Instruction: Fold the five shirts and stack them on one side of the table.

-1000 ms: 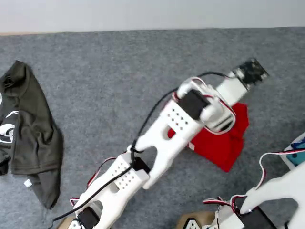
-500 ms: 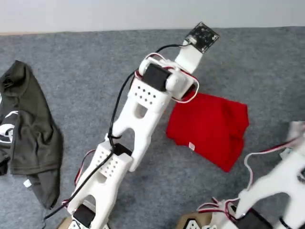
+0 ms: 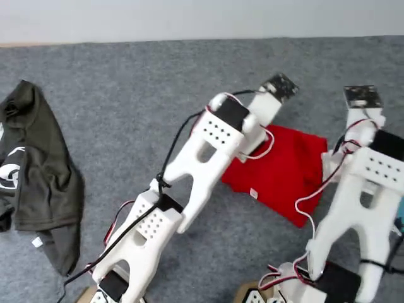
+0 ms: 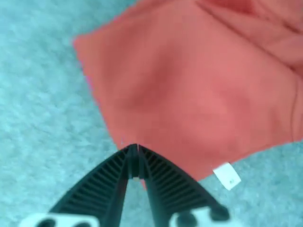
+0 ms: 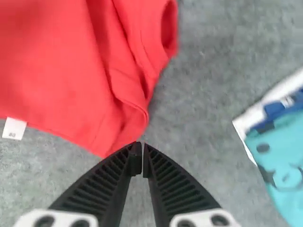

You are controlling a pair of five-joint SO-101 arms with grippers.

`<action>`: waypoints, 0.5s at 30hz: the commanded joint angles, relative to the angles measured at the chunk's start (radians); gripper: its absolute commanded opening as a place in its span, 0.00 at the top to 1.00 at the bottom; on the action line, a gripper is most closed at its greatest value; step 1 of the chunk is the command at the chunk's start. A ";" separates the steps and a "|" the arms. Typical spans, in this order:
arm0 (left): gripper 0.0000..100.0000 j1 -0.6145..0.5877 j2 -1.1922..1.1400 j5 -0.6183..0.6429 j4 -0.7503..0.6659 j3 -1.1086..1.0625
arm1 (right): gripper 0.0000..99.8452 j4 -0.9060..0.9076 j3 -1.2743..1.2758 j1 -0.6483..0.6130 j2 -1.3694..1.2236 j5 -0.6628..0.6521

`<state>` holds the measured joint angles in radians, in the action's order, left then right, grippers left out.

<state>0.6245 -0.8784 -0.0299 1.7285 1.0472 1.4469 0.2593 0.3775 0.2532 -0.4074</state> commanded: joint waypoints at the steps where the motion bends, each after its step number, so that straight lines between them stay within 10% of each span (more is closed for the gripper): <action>1: 1.00 0.018 0.034 0.008 -0.060 -0.045 | 0.98 -0.082 -0.009 -0.025 -0.044 -0.009; 15: 1.00 0.038 -0.150 0.003 -0.110 -0.013 | 0.79 -0.199 -0.006 -0.035 -0.260 -0.270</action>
<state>0.6613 -1.0303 -0.0299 1.6057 0.9797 1.2536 0.2593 0.3560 -0.0092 -0.6237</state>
